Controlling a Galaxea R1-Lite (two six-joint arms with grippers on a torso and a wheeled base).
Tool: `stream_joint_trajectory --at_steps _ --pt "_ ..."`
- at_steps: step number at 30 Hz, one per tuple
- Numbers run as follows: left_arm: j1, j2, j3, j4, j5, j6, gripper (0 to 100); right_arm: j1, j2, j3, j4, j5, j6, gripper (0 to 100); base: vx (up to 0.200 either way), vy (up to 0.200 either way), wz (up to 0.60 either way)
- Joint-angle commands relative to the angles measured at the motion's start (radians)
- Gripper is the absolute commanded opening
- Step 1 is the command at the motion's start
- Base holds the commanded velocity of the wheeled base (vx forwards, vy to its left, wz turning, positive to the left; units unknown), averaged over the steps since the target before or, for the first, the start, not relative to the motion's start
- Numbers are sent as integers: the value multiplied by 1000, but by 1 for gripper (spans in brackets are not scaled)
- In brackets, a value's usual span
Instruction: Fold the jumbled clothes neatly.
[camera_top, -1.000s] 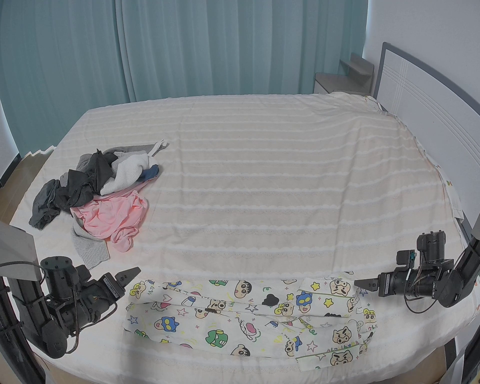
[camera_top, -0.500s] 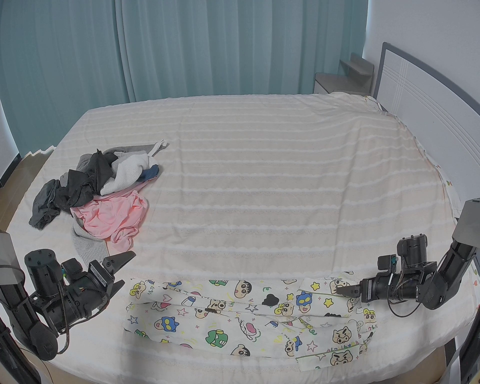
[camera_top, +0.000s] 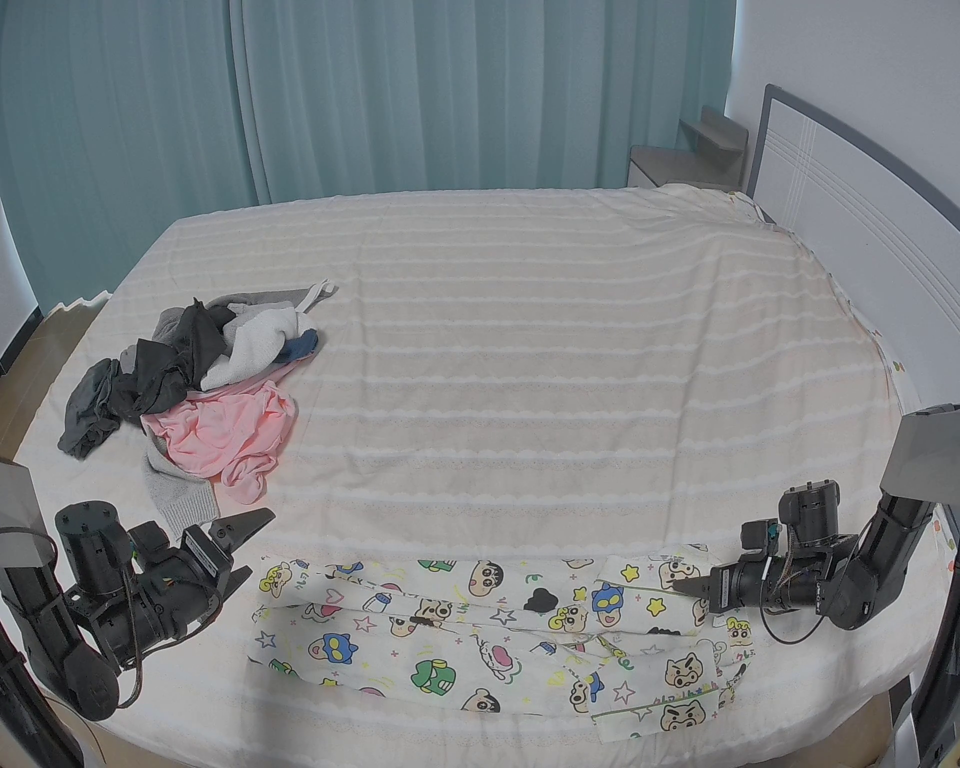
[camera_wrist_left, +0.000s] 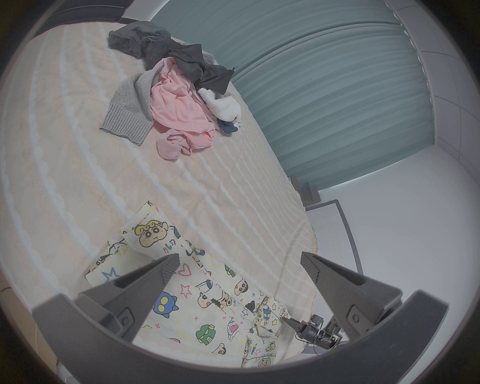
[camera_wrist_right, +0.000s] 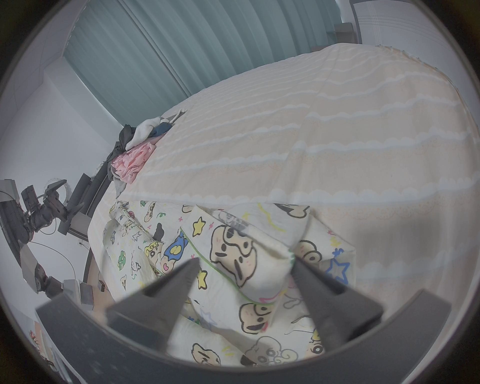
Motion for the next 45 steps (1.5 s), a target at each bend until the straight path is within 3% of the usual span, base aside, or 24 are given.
stream_joint_trajectory --at_steps 1,9,16,21,32,33,45 --pt "0 5 16 -18 1 0 100 1 3 11 -19 -3 -2 0 0 0 0" --pt "0 4 16 -18 1 0 100 15 8 66 -197 -40 -9 0 0 0 0" --pt "0 4 16 -18 1 0 100 15 14 65 -206 -63 -62 0 0 0 0" --pt "0 4 16 -18 1 0 100 15 78 17 -219 -89 -187 0 0 0 0" --pt "-2 5 16 -18 1 0 100 32 112 -24 -251 -117 -201 0 0 0 0" --pt "-2 5 16 -18 1 0 100 32 112 -24 -251 -117 -201 100 0 0 0" --pt "-3 5 16 -18 1 0 100 1 106 -39 -320 -187 -200 100 0 0 0"
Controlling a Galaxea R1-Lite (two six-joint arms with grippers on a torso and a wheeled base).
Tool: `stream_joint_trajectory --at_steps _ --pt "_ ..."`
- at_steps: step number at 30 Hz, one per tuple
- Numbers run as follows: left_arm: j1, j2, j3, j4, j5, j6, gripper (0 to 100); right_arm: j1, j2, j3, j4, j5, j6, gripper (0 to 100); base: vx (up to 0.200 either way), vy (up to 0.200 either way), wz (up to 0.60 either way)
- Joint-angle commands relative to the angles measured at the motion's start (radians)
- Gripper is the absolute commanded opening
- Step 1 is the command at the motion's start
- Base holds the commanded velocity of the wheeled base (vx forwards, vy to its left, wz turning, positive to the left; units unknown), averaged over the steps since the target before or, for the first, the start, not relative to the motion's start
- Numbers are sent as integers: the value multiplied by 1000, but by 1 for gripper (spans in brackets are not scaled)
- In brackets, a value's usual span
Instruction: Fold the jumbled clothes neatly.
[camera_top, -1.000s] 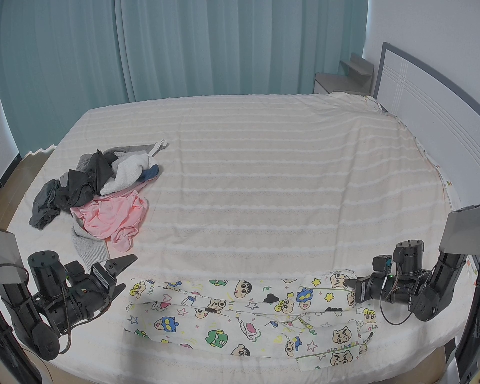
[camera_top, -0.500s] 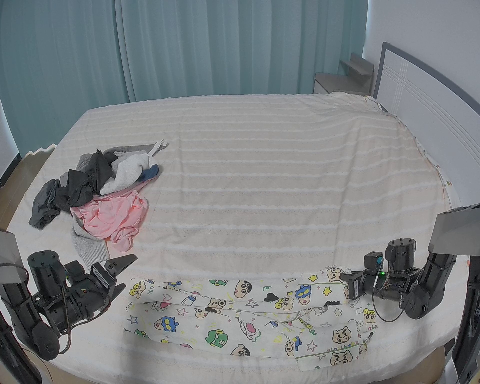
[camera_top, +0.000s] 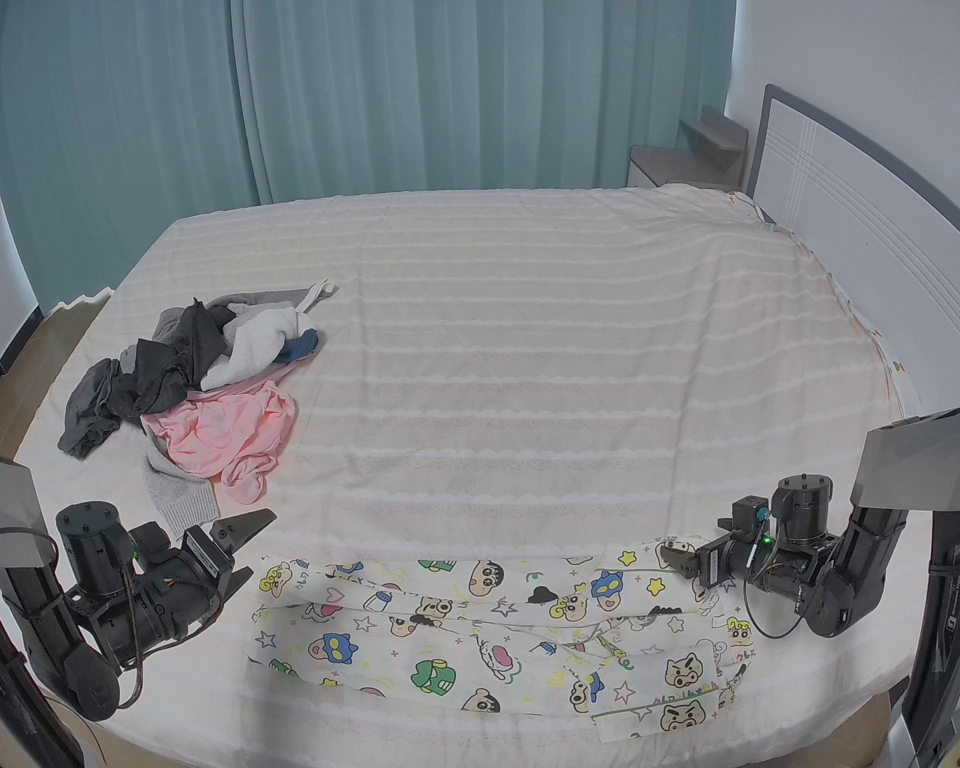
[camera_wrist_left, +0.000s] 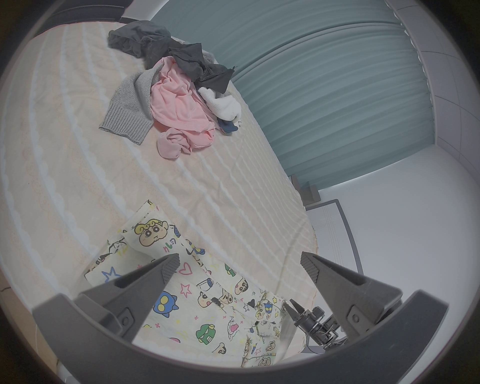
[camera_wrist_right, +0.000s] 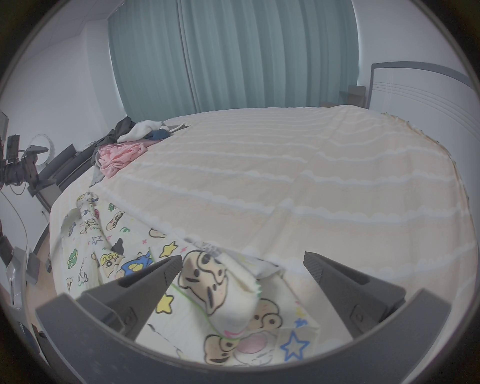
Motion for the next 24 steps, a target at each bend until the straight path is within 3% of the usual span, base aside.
stream_joint_trajectory --at_steps 1,8,15,20,24 --pt "0 3 18 -18 0 0 100 -35 -35 -19 0 -9 -2 100 0 0 0" --pt "-1 -1 16 -18 0 0 100 -29 -113 -139 70 -9 7 100 0 0 0" --pt "-1 2 18 -18 0 -8 100 106 -120 -257 359 -7 5 100 0 0 0" --pt "-3 3 18 -18 -1 -8 100 146 -85 -364 563 -1 -7 100 0 0 0" --pt "-3 5 16 -18 -1 -8 100 161 -39 -456 649 -1 -33 100 0 0 0"
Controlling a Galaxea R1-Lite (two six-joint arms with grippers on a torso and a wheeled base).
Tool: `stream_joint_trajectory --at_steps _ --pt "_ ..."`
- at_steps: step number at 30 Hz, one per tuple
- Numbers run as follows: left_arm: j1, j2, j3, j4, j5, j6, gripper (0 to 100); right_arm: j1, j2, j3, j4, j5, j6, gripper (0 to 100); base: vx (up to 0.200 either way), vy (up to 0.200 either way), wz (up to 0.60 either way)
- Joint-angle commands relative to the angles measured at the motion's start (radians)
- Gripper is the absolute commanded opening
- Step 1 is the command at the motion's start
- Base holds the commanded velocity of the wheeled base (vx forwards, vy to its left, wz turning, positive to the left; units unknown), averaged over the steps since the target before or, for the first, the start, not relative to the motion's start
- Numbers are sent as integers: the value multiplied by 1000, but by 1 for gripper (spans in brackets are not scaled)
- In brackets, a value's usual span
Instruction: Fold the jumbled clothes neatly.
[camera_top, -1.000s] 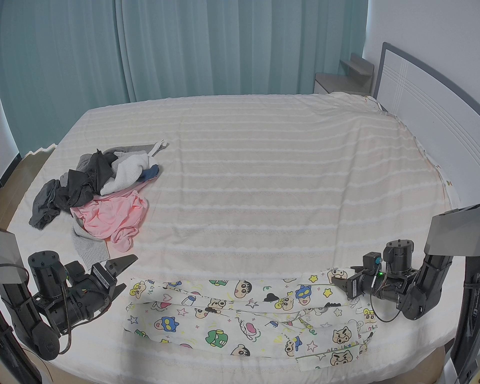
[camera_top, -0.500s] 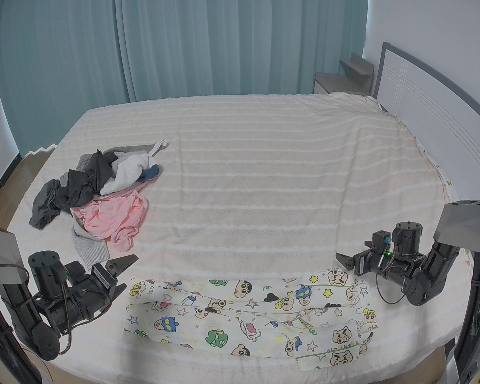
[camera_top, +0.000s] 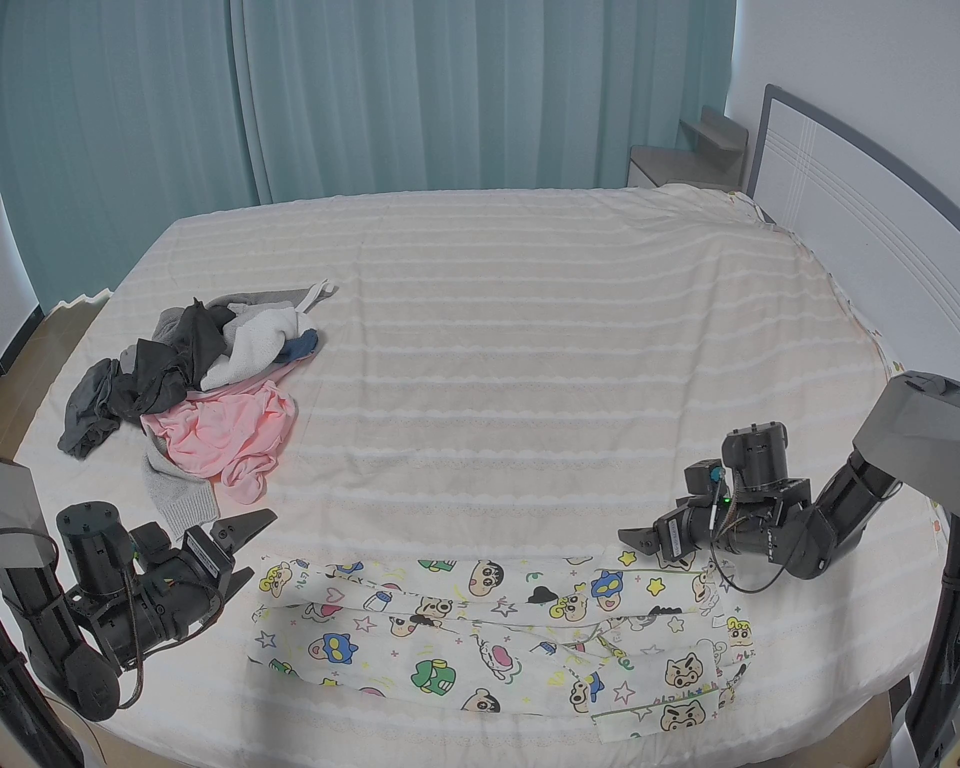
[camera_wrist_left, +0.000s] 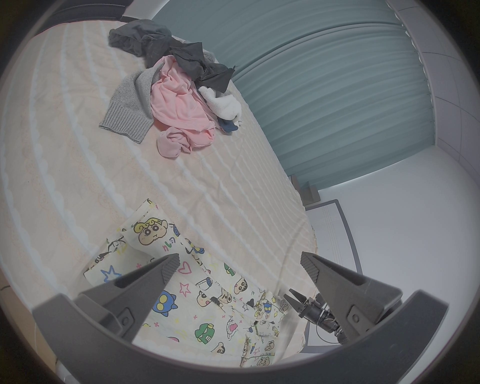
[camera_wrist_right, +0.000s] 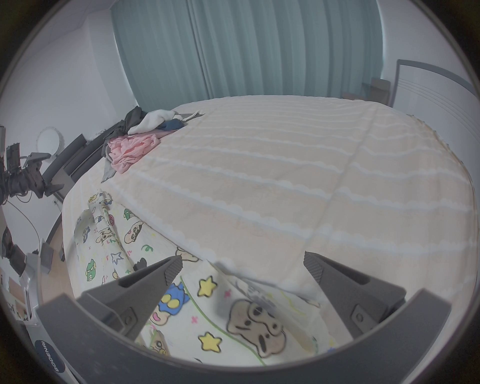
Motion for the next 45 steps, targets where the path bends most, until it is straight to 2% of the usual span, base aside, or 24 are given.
stream_joint_trajectory --at_steps 1,8,23,24,34,45 --pt "-1 5 18 -18 -2 -1 100 52 75 -156 126 3 -38 100 0 0 0" --pt "-3 20 18 -18 -2 -1 100 87 141 -214 196 3 -61 100 0 0 0" --pt "-15 52 18 -18 -1 -1 100 89 176 -208 199 -4 -67 100 0 0 0" --pt "-15 51 18 -18 -1 -1 100 90 176 -208 199 -4 -67 0 0 0 0" --pt "-15 52 18 -18 -1 -1 100 104 161 -202 189 -2 -67 0 0 0 0" --pt "-15 51 18 -18 -1 -1 100 153 134 -193 143 -4 -67 0 0 0 0"
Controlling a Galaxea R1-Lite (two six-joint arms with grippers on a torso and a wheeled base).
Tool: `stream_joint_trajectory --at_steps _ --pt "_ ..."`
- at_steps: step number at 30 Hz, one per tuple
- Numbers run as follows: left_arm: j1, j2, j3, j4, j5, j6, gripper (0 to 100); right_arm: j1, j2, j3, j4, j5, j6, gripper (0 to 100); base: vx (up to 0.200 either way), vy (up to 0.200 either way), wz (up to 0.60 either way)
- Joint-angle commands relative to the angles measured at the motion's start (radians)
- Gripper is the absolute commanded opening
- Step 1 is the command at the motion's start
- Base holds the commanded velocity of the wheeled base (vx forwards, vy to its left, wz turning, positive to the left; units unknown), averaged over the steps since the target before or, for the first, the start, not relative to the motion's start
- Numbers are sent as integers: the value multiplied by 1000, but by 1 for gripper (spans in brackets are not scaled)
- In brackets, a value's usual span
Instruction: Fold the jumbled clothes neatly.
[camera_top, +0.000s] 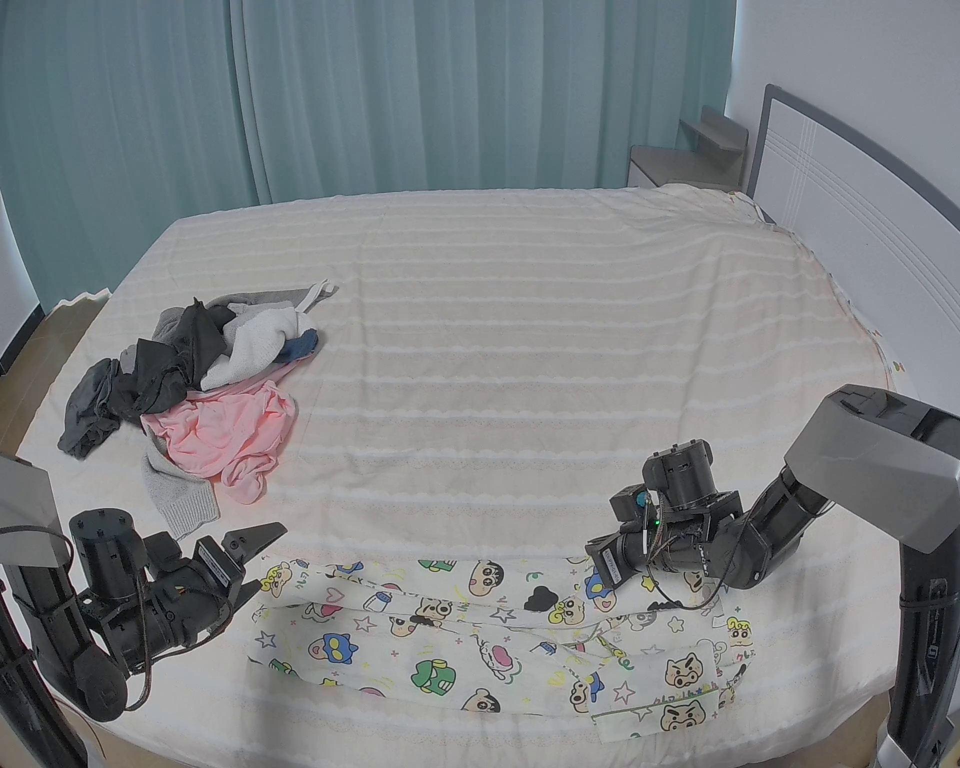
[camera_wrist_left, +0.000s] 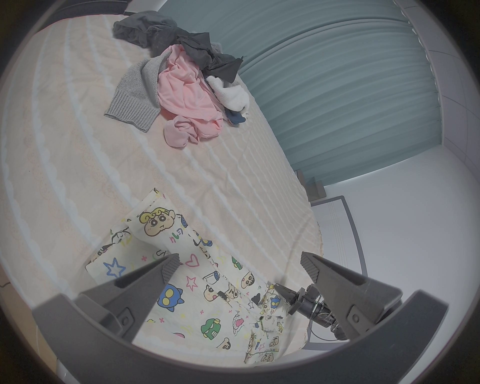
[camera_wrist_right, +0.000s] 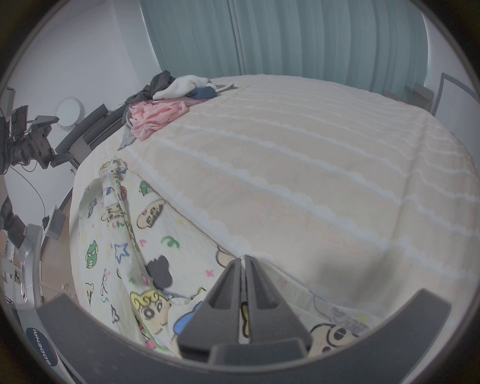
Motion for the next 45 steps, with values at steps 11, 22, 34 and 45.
stream_joint_trajectory --at_steps 11,22,34,45 --pt "-1 -1 17 -18 0 0 100 23 47 5 -72 -39 -2 0 0 0 0" --pt "-1 2 16 -18 0 0 100 23 30 40 -161 -40 2 100 0 0 0" --pt "-96 -21 16 -18 76 10 100 -5 -175 287 -583 -186 168 100 0 0 0" --pt "-110 -51 14 7 104 345 100 -111 -596 637 -638 -307 323 100 0 0 0"
